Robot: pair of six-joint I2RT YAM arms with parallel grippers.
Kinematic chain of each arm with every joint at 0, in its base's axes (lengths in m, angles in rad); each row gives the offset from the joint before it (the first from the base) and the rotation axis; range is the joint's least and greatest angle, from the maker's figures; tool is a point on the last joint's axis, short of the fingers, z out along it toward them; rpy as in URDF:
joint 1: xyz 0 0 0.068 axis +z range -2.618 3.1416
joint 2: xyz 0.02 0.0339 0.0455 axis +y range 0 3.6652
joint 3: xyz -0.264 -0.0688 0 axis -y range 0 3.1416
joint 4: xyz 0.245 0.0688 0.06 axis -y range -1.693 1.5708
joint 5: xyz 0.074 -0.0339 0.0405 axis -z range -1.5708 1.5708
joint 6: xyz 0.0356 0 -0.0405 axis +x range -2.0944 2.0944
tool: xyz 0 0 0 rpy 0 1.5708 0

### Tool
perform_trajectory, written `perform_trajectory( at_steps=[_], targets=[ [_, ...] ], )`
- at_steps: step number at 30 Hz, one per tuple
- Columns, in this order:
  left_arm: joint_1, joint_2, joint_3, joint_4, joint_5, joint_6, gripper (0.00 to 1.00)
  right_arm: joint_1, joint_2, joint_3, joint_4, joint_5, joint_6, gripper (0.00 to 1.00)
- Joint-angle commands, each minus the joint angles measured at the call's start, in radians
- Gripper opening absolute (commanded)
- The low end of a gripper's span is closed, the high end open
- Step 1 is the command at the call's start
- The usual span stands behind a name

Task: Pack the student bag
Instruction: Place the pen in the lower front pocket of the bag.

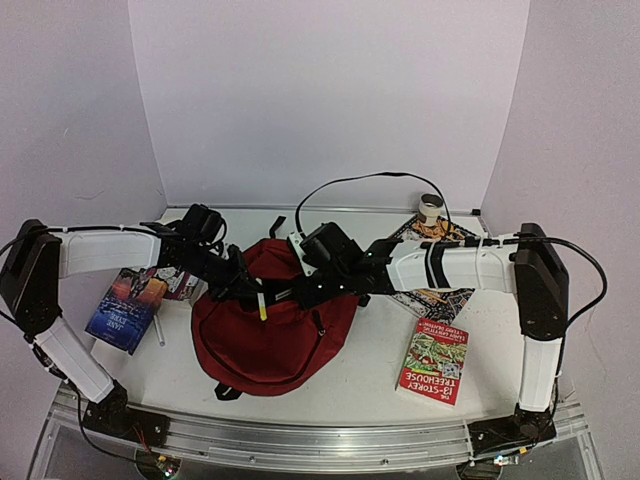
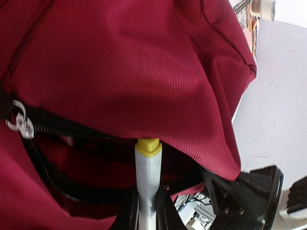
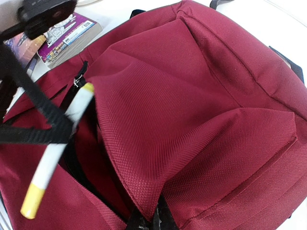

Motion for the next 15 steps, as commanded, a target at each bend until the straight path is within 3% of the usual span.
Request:
perform_trajectory(
  at_steps=[1,15],
  targets=[
    [0.001,0.046,0.069,0.069,-0.083,-0.036,0.00,0.009,-0.034,0.021,0.021,-0.023,0.000,0.00],
    [0.013,0.057,0.050,0.159,-0.323,-0.212,0.00,0.011,-0.064,-0.016,0.043,-0.062,0.002,0.00]
  ],
)
